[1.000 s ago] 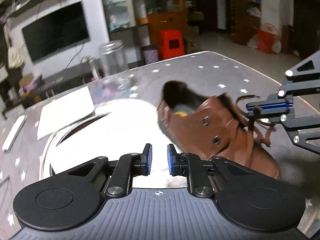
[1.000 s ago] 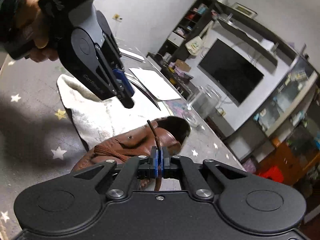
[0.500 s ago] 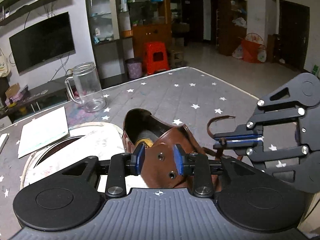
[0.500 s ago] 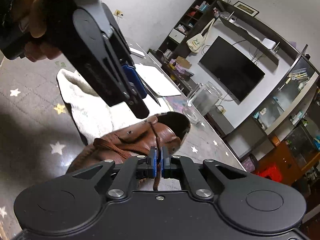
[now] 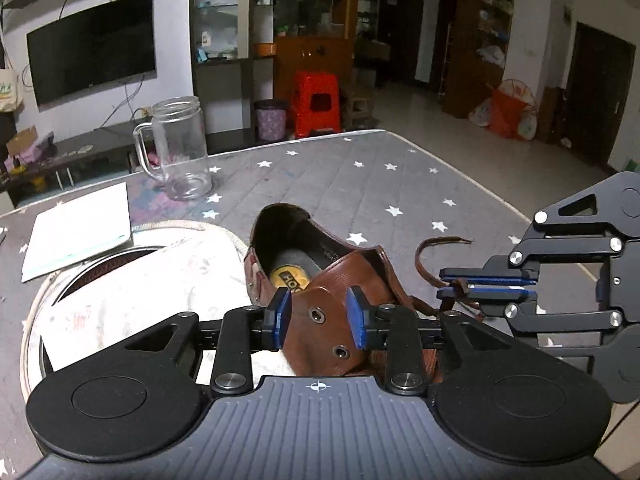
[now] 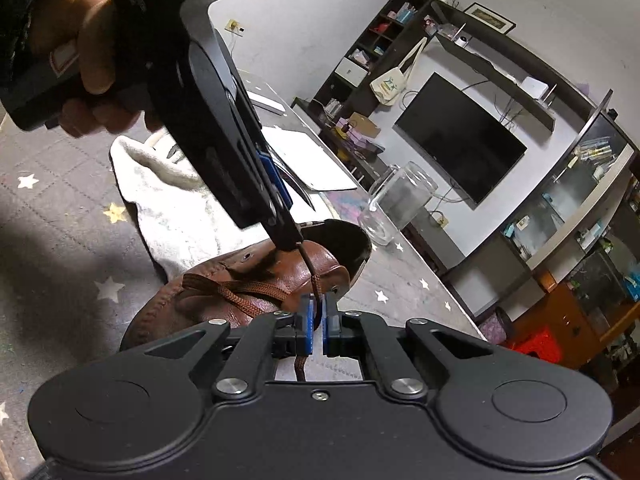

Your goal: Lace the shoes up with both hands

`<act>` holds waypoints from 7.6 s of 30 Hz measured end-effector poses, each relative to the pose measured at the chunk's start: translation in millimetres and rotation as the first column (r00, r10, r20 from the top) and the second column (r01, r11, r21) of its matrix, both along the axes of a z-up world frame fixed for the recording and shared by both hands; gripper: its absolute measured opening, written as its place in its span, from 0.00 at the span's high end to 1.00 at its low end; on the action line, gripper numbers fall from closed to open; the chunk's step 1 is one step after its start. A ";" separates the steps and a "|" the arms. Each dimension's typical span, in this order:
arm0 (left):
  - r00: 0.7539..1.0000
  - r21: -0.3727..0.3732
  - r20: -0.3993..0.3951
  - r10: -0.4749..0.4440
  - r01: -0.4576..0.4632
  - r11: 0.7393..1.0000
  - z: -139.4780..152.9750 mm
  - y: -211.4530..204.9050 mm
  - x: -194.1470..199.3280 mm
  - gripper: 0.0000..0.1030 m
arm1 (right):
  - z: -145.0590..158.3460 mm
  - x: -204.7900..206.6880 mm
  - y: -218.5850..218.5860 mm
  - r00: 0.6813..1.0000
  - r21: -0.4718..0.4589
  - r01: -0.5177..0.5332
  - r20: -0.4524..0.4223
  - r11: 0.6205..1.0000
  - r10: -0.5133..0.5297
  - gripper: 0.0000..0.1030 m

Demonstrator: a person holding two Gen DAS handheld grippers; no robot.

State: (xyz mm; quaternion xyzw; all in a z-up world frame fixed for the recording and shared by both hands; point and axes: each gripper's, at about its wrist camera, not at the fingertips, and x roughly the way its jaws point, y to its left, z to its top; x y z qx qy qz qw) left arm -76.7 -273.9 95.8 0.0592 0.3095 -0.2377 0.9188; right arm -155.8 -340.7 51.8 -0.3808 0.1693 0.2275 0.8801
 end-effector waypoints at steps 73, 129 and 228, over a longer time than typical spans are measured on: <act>0.996 -0.039 -0.085 0.027 -0.031 0.999 -35.5 54.2 -2.5 0.90 | -58.3 13.0 60.5 0.955 -0.614 -0.167 0.092 0.771 0.281 0.98; 0.995 -0.194 -0.081 0.057 -0.072 0.978 -19.3 51.5 -1.1 0.80 | -58.2 13.5 63.9 0.957 -0.548 -0.199 0.071 0.812 0.282 0.97; 0.954 0.045 0.032 0.298 -0.299 0.953 -66.4 87.5 -98.4 0.37 | -53.9 -19.8 -99.1 0.895 0.352 0.433 -0.277 0.830 -0.349 0.00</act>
